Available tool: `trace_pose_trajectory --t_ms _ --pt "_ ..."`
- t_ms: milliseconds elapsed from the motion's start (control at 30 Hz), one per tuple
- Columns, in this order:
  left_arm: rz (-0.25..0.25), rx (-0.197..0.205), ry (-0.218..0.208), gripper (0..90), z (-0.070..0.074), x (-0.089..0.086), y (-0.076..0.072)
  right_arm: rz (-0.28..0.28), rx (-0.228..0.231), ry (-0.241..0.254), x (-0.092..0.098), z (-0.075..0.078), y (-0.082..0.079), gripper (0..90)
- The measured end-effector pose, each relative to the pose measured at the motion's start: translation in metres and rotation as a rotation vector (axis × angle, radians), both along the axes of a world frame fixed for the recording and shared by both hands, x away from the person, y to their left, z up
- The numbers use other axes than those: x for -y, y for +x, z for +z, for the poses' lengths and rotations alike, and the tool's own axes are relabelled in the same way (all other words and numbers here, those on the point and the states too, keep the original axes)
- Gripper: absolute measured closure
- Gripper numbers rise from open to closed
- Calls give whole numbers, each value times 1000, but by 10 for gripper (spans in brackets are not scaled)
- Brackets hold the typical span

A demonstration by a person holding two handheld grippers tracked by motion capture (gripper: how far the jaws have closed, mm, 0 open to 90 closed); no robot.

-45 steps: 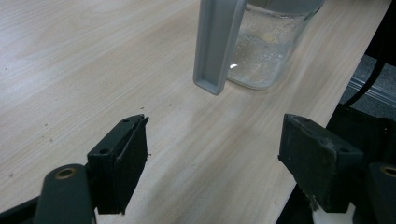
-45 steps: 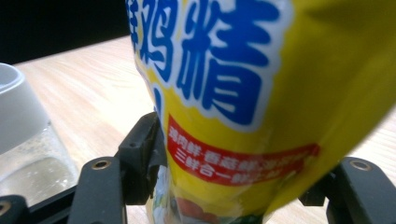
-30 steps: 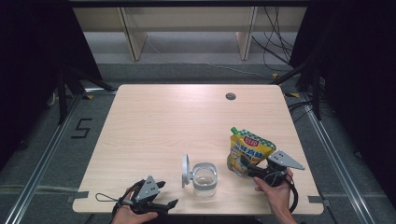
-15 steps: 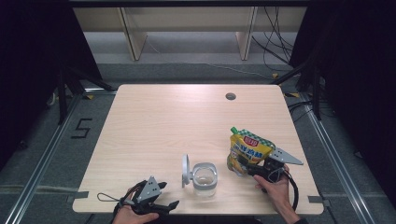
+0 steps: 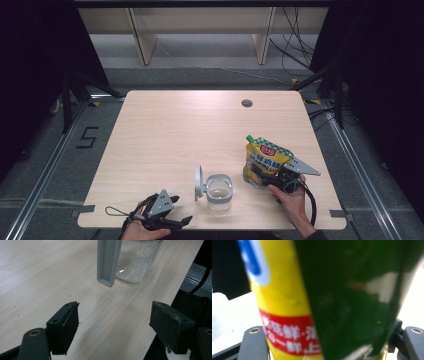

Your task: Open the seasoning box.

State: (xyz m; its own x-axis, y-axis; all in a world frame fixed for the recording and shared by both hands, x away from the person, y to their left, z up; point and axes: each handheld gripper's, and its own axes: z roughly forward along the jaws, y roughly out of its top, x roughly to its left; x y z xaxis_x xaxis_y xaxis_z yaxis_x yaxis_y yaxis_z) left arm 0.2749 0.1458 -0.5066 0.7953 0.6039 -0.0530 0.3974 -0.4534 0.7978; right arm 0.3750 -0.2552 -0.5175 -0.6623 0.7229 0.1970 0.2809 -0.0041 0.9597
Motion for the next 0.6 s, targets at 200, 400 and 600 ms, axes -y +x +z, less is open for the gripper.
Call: trace_pose_trajectory --t_ms 200,400,600 --pt "-17 22 13 226 0 0 1 -8 3 29 0 -1 4 324" --pt "-17 10 4 226 1 0 0 -27 19 16 -2 0 3 376" --pt "-7 10 -1 226 1 -1 0 -39 49 -34 -6 6 0 443"
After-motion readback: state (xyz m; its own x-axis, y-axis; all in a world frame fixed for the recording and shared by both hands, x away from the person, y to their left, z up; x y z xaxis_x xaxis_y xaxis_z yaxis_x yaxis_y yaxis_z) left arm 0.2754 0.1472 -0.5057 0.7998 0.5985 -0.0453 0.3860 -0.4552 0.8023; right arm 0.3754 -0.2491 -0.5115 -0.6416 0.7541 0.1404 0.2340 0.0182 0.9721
